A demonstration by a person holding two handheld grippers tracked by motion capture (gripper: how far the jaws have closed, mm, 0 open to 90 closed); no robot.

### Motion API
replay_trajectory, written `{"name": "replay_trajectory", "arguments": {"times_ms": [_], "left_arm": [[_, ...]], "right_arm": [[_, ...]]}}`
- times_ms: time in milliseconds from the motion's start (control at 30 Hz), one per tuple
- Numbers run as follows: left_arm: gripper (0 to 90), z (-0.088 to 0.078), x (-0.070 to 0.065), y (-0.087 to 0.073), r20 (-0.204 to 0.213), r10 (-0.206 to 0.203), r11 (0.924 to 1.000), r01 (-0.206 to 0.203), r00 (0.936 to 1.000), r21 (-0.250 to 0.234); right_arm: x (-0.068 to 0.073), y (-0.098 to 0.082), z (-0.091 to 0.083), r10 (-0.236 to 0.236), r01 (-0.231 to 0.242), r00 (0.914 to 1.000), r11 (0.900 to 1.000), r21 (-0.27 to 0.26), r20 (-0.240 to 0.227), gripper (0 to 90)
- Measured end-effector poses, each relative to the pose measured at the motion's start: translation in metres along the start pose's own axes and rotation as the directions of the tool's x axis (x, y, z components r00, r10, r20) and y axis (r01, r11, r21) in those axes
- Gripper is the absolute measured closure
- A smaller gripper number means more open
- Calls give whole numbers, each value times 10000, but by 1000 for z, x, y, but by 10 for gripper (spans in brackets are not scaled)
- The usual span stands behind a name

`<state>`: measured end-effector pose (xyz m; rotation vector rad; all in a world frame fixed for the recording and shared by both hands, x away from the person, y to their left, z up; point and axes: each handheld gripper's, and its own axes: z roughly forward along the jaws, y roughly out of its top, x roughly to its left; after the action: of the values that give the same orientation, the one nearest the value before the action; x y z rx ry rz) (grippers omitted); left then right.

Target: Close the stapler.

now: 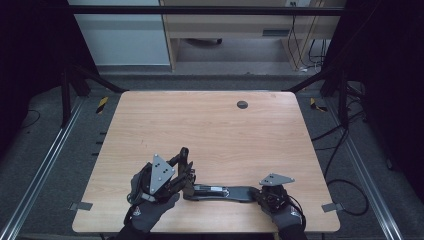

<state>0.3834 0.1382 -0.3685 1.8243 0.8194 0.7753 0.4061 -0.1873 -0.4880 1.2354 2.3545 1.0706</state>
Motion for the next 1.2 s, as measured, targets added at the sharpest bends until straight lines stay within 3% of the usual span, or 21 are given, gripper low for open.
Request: {"name": "replay_trajectory", "arguments": {"times_ms": [300,833,1200], "left_arm": [[589,2,-4,1,-38,107,9999,-107,9999,-13],[587,10,-19,5,-177,800,9968,-799,9966,57],[586,12,-23,6,-247,896,9960,-894,9957,64]], "right_arm": [[0,0,0,-71,71,10000,10000,-7,29,900],[1,0,0,-52,52,10000,10000,-27,-1,900],[1,0,0,-26,26,10000,10000,-18,-25,900]]}}
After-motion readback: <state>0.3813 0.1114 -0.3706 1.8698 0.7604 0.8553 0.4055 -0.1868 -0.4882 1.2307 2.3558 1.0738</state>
